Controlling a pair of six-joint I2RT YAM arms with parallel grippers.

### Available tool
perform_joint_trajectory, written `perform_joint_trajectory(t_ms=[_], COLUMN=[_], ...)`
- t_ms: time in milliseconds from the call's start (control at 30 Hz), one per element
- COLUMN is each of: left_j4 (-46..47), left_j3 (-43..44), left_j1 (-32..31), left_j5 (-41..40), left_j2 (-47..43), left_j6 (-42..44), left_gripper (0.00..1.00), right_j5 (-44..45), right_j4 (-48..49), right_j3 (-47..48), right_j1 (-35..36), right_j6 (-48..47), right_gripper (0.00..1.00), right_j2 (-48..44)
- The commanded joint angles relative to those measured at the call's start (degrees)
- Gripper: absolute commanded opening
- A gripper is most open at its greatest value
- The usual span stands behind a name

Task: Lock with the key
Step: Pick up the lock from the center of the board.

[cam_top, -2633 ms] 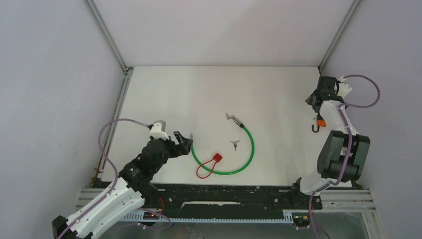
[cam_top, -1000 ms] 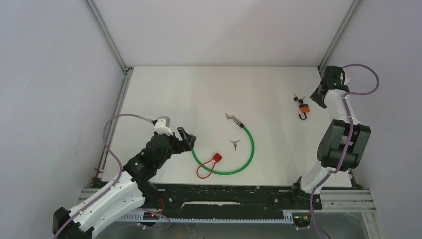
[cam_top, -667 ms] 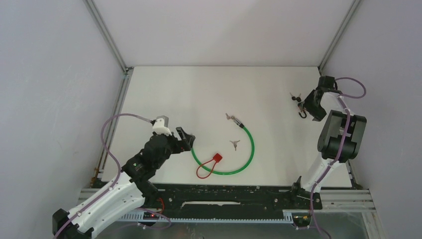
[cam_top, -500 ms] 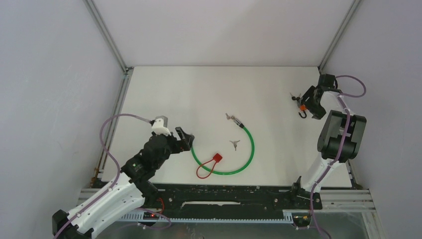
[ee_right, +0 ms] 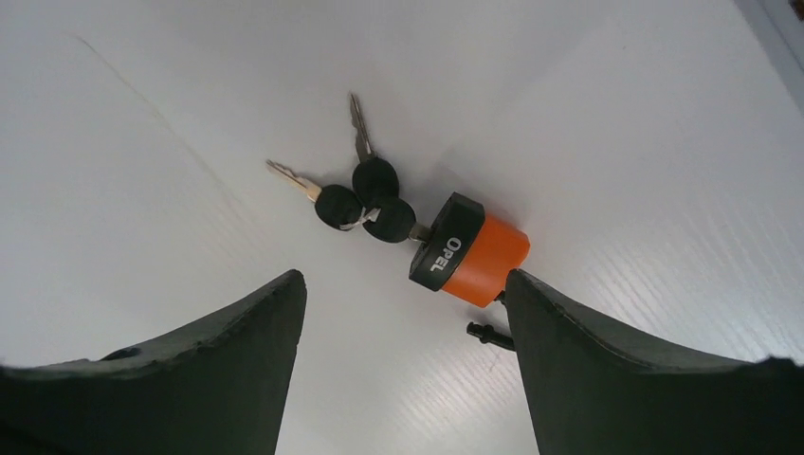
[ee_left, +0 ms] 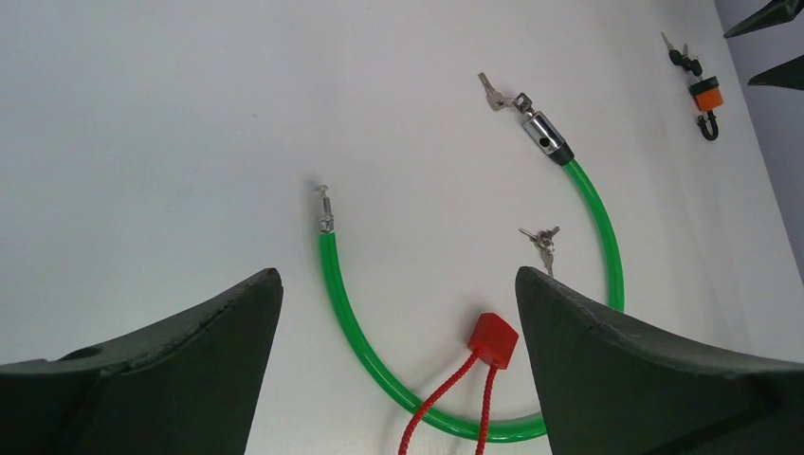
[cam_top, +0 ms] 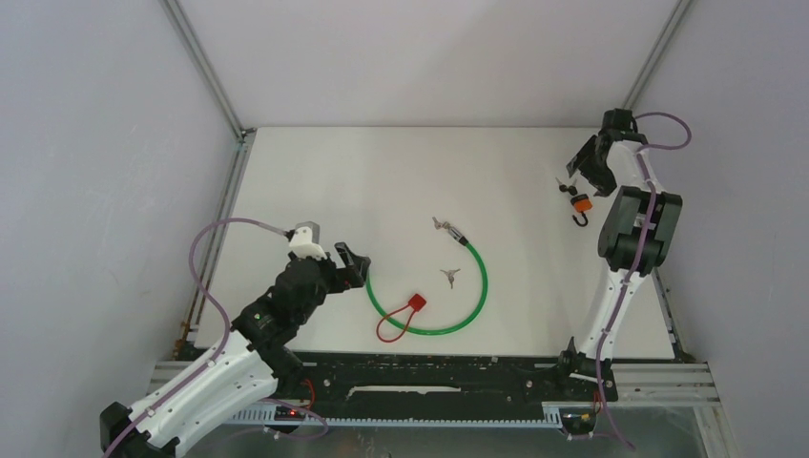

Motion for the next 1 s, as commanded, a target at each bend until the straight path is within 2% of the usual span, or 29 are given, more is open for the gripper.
perform_joint_trajectory(t_ms=[0,133,300,567,700,767,967], left_j4=[1.7,1.6,1.5,1.2,0.6,0.1,-0.1], left_j3=[-0.2,-0.3,-0.5,-0.5,-0.4,-0.4,-0.8], left_j1=[0.2,0.2,0.2,0.2,0.2,0.2,0.2], left_j5=[-1.7,-1.5,-1.6,-1.2,-1.2,-1.4,-1.6], left_j2=[0.1,0.1,-0.2,-0.3,-0.9,-1.3,-1.5], left_j6=[1.4,1.6,1.4,0.6,0.6,0.6,0.4], left_gripper=[0.96,0.96,0.96,0.96,0.96,0.96,0.96], right_j5=[0.7,-0.7,0.8,-1.4,1.1,2.4,3.7], right_j4=[-5.5,-2.7,-3.9,-5.0,-5.7,-5.5,-3.1], right_j3=[2.4,-0.8,0.2,1.1,1.7,1.5,-0.3], right_j1=[0.4,0.1,0.1,0.4,1.6,2.1,3.7], right_j6=[-6.4,-10.9,-14.1,-16.3,-17.3,-17.4,-17.8], right_gripper=[0.80,0.82,0.83,0.75,0.65,0.63,0.30], right_j2=[2.6,2.6,5.1,6.4,7.6,7.5,5.8])
